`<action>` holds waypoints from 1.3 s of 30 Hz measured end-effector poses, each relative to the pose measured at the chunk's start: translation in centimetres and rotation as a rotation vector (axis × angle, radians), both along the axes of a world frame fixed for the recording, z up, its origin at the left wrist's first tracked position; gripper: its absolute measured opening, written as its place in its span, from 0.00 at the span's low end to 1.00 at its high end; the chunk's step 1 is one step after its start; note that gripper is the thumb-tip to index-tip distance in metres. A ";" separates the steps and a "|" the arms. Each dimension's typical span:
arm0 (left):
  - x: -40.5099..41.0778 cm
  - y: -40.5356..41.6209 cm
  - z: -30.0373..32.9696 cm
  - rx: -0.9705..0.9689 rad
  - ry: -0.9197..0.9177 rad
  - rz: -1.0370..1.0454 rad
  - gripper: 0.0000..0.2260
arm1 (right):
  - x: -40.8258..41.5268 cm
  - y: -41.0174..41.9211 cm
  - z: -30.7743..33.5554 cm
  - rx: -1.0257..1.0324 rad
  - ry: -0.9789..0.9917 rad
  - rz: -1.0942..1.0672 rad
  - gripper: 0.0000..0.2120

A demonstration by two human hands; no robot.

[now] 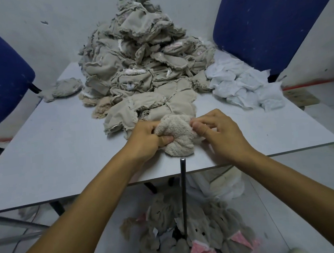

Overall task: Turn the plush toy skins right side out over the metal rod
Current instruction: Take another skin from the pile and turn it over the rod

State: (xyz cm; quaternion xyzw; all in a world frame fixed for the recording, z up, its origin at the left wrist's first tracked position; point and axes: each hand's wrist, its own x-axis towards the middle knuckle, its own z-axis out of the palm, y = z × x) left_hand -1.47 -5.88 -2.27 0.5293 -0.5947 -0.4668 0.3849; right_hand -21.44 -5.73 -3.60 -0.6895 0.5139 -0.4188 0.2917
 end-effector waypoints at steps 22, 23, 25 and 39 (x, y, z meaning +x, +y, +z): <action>1.9 -0.7 1.4 -0.328 -0.376 0.334 0.13 | -0.6 0.5 1.7 0.226 -0.554 -0.045 0.08; 2.6 -0.8 1.6 -0.359 -0.450 0.444 0.13 | -1.1 0.2 1.8 0.248 -0.617 -0.099 0.09; 3.9 -0.8 1.9 -0.471 -0.573 0.570 0.12 | -2.0 -0.1 1.8 0.253 -0.644 -0.156 0.08; 0.7 0.5 2.2 -1.233 -0.872 0.183 0.05 | -1.2 -1.2 2.5 0.415 -1.115 -0.147 0.07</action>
